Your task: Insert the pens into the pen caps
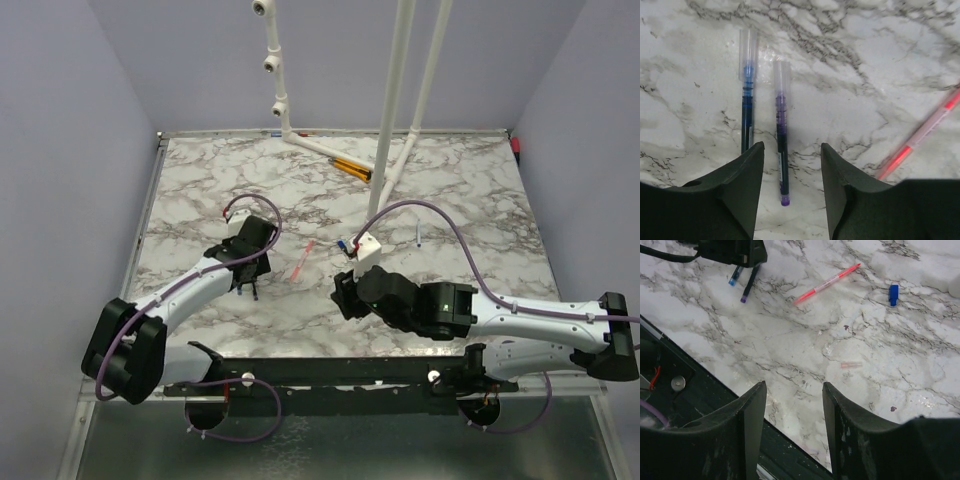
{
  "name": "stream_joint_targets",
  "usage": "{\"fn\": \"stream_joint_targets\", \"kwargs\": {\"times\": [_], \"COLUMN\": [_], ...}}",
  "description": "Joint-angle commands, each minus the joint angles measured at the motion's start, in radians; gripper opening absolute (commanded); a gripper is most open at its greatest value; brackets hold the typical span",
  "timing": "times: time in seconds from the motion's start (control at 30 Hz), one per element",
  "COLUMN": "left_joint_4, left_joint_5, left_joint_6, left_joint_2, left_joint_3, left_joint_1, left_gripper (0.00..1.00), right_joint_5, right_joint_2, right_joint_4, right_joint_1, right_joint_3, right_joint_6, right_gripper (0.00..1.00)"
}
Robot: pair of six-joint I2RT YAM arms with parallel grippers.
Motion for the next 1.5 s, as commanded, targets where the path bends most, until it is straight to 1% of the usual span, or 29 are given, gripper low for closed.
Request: {"fn": "stream_joint_targets", "kwargs": {"times": [0.0,0.13,0.27,0.37,0.5,0.77,0.93,1.2,1.47], "left_joint_4": [-0.059,-0.067,-0.072,-0.070,-0.064,0.001,0.028,0.060,0.065], "left_joint_5": [0.045,0.124,0.108,0.093,0.058,0.069,0.055,0.047,0.035], "left_joint_6": [0.032,0.068,0.096,0.105,0.127,0.151,0.163,0.194,0.205], "left_joint_2": [-0.065,-0.080,-0.058,-0.010,0.083,0.242,0.331,0.432,0.513], "left_joint_3": [0.099,0.161,0.215,0.246,0.284,0.318,0.346,0.375,0.390], "left_joint_1": [-0.004,-0.021,-0.075,-0.113,-0.158,-0.190,-0.216,-0.221,-0.220], "left_gripper": [0.51,0.51,0.51,0.51,0.51,0.51,0.48,0.45,0.34], "right_joint_5": [0.057,0.109,0.111,0.102,0.056,0.002,-0.014,-0.022,-0.019], "right_joint_2": [-0.030,-0.038,-0.059,-0.065,-0.064,-0.056,-0.040,-0.037,-0.037], "right_joint_4": [-0.054,-0.103,-0.122,-0.124,-0.116,-0.091,-0.089,-0.091,-0.095], "right_joint_1": [0.002,-0.001,-0.022,-0.042,-0.094,-0.114,-0.116,-0.116,-0.116], "right_joint_3": [0.001,0.019,0.014,0.000,-0.025,-0.058,-0.064,-0.070,-0.073], "right_joint_6": [-0.027,-0.047,-0.062,-0.061,-0.048,-0.008,0.008,0.024,0.029], "right_gripper": [0.54,0.57,0.59,0.62,0.63,0.63,0.63,0.63,0.63]}}
